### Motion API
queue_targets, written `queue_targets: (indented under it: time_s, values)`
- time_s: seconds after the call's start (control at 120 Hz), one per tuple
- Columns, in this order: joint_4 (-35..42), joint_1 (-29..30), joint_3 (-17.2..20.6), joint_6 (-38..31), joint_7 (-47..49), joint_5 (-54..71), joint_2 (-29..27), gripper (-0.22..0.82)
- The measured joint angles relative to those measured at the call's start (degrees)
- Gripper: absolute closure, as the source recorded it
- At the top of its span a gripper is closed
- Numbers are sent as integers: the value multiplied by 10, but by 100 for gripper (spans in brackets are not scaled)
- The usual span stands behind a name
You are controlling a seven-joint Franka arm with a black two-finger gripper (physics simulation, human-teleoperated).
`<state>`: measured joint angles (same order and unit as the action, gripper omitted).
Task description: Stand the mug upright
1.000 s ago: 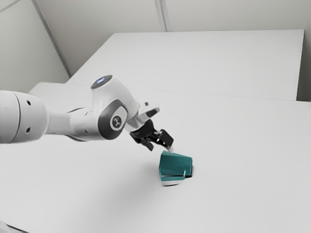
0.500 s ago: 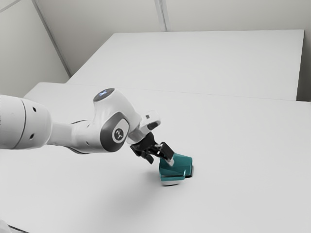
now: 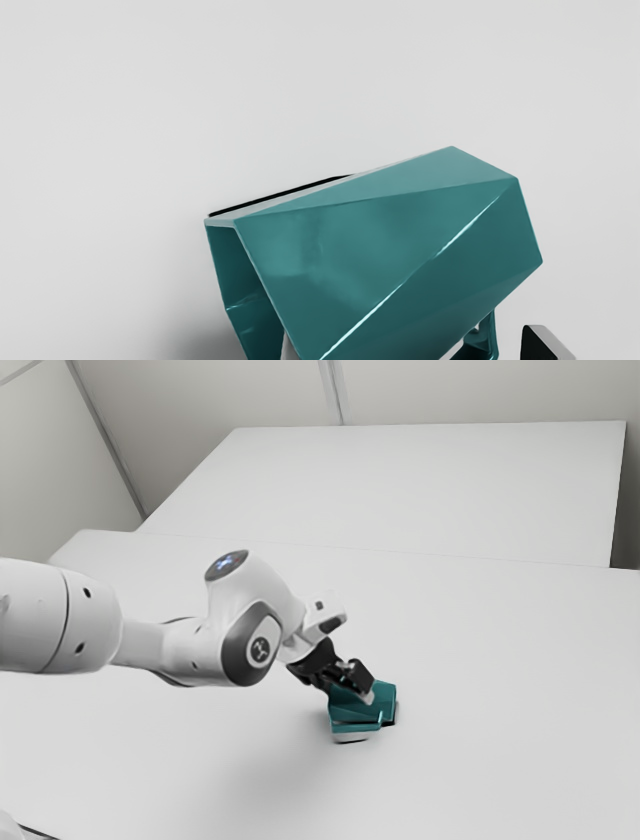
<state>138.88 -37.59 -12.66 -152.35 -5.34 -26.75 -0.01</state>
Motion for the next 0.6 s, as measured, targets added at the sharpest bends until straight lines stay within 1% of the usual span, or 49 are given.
queue_targets:
  time_s: [0.083, 0.167, 0.367, 0.5, 0.6]
  values:
    - [-1, -6, 2, -6, 0, -3, 1, 23]
    - [-2, -13, 4, -12, 1, -4, 1, 30]
    - [-31, -21, 14, -18, 1, -3, 0, 45]
    - [-50, -31, 15, -20, 3, -3, 11, 61]
    - [-63, -30, 15, -21, 4, -4, 23, 69]
